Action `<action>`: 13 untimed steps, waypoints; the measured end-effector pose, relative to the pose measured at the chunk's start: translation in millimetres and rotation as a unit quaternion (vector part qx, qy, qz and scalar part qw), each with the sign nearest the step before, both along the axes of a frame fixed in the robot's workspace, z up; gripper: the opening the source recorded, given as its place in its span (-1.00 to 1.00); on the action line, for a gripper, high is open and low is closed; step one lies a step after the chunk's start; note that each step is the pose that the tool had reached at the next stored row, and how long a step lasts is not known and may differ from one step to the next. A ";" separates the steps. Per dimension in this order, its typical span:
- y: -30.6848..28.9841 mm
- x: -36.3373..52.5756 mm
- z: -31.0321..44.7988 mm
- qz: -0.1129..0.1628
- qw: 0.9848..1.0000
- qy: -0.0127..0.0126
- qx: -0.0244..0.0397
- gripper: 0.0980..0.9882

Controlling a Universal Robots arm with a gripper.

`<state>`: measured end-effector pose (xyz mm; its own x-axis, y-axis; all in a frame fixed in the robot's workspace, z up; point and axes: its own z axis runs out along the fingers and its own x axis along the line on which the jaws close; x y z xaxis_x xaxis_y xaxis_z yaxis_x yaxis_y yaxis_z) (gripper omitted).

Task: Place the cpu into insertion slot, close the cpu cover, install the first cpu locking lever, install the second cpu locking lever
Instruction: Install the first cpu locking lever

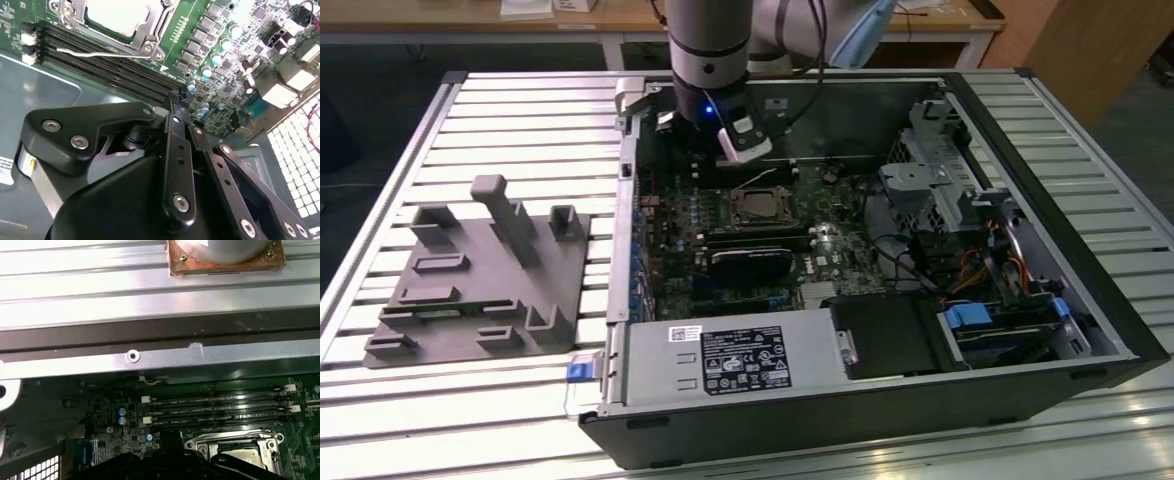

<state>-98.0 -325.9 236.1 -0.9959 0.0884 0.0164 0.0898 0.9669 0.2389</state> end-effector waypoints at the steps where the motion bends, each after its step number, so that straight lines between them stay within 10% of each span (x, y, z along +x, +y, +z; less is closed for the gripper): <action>1: 0.0 1.5 0.0 0.000 1.000 0.000 0.000 -0.98; 13: -0.3 53.3 -0.6 0.000 1.000 0.003 0.000 -0.98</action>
